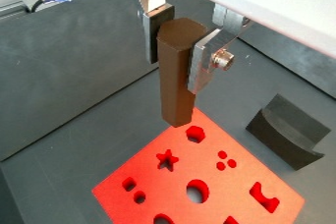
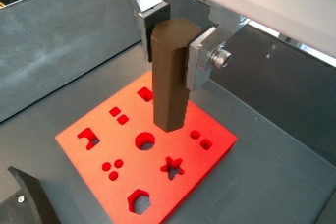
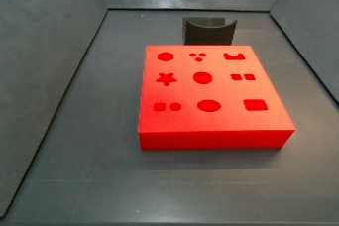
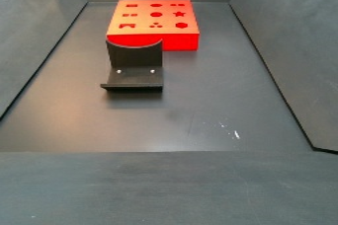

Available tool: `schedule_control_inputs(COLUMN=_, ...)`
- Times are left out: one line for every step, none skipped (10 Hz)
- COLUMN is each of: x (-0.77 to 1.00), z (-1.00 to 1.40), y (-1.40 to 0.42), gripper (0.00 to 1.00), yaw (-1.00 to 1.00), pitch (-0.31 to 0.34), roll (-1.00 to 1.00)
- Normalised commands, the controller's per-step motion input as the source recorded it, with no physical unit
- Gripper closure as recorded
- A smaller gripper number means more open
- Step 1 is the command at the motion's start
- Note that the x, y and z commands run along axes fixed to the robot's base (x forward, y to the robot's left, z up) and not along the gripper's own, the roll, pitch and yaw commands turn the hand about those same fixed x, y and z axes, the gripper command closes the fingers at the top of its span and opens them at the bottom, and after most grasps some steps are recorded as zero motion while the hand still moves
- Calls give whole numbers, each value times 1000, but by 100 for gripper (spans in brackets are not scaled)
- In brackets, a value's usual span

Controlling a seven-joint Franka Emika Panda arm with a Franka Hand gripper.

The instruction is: Insert the hexagon object.

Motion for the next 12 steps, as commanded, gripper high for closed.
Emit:
schedule_control_inputs(x=0, z=-29, y=0, gripper=100, yaw=0, pitch=0, roll=0)
schedule_control_inputs(x=14, z=-26, y=0, gripper=100, yaw=0, pitch=1, roll=0)
schedule_control_inputs(x=174, z=-314, y=543, gripper=100, yaw=57, pitch=80, roll=-147)
schedule_control_inputs(x=106, z=-469, y=737, gripper=100, yaw=89, pitch=49, roll=-236)
schedule_control_inputs(x=109, z=-494, y=751, gripper=100, yaw=77, pitch=50, roll=-246)
schedule_control_inputs(x=54, z=-580, y=689, gripper=100, yaw=171, pitch=0, roll=-244)
schedule_control_inputs(x=-3, z=-697, y=491, gripper=100, yaw=500, pitch=-81, roll=-190)
schedule_control_inputs(x=-40, z=-640, y=291, gripper=100, yaw=700, pitch=-97, roll=-171)
schedule_control_inputs(x=0, z=-620, y=89, gripper=100, yaw=863, pitch=-130, roll=-129)
schedule_control_inputs(x=0, z=-563, y=3, gripper=100, yaw=926, pitch=-101, roll=-63)
schedule_control_inputs(x=0, z=-489, y=31, gripper=100, yaw=854, pitch=-64, roll=-61)
schedule_control_inputs(x=43, z=-466, y=43, gripper=100, yaw=797, pitch=-57, roll=-69)
